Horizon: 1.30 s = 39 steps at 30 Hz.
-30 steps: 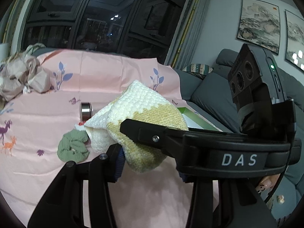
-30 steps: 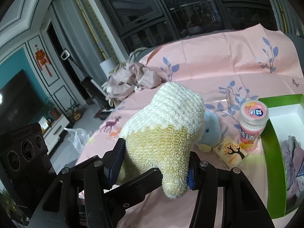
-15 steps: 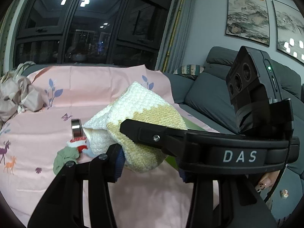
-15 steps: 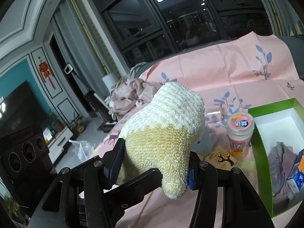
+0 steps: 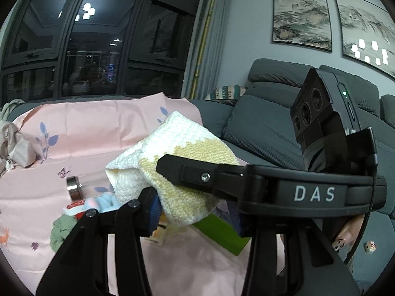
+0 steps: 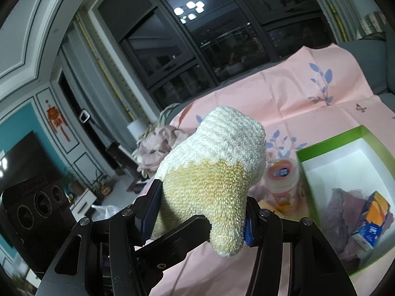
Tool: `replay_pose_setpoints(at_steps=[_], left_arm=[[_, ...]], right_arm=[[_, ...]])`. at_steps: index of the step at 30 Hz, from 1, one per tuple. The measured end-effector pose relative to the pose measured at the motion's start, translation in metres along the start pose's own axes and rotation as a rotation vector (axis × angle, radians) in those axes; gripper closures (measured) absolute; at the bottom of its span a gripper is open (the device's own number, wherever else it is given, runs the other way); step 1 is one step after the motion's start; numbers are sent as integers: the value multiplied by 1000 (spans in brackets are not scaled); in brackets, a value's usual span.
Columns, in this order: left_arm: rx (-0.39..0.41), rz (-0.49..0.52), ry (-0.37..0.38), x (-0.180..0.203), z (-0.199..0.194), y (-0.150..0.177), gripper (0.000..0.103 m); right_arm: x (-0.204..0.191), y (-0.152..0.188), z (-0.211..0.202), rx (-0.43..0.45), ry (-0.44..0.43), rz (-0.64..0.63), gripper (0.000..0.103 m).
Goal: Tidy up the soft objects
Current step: 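Lift the knitted cloth with the right gripper and carry it over the box, then lower the knitted cloth into the box and open the right gripper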
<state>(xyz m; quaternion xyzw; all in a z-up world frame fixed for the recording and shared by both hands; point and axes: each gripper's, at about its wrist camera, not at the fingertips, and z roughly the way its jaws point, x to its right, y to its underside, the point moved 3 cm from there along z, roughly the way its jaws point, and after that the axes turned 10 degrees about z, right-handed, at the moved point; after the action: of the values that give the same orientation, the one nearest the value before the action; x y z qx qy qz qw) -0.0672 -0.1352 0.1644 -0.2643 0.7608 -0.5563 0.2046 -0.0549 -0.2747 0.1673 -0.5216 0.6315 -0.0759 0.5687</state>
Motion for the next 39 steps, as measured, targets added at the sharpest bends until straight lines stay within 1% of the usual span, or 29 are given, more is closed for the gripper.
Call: replay_pose_setpoints(at_steps=[10,13,17,23,30,35,39], left_arm=[[8,28,57,25,27,-10,60],[-9,34,83,34,39,-13,60],[-20,68,102,48,52,-19,60],[-49,87,147,64,75,-22,60],[-87,61,223,76,101,-18,60],[-122,41,247,83,117,-14,60],[-122,50,247,90,120,-13,60]], right_arm=[[30,-13,-24,61,8,72,47],[41,-16,-31,82,29,96,47],[56,-22,-41,117,36,135,47],[73,-25,-54,163,96,166,47],[98,-27,-61,184,159,204,47],[118,-28,-62,182,186,264,47],[127,-27,-65,183,188,288,47]])
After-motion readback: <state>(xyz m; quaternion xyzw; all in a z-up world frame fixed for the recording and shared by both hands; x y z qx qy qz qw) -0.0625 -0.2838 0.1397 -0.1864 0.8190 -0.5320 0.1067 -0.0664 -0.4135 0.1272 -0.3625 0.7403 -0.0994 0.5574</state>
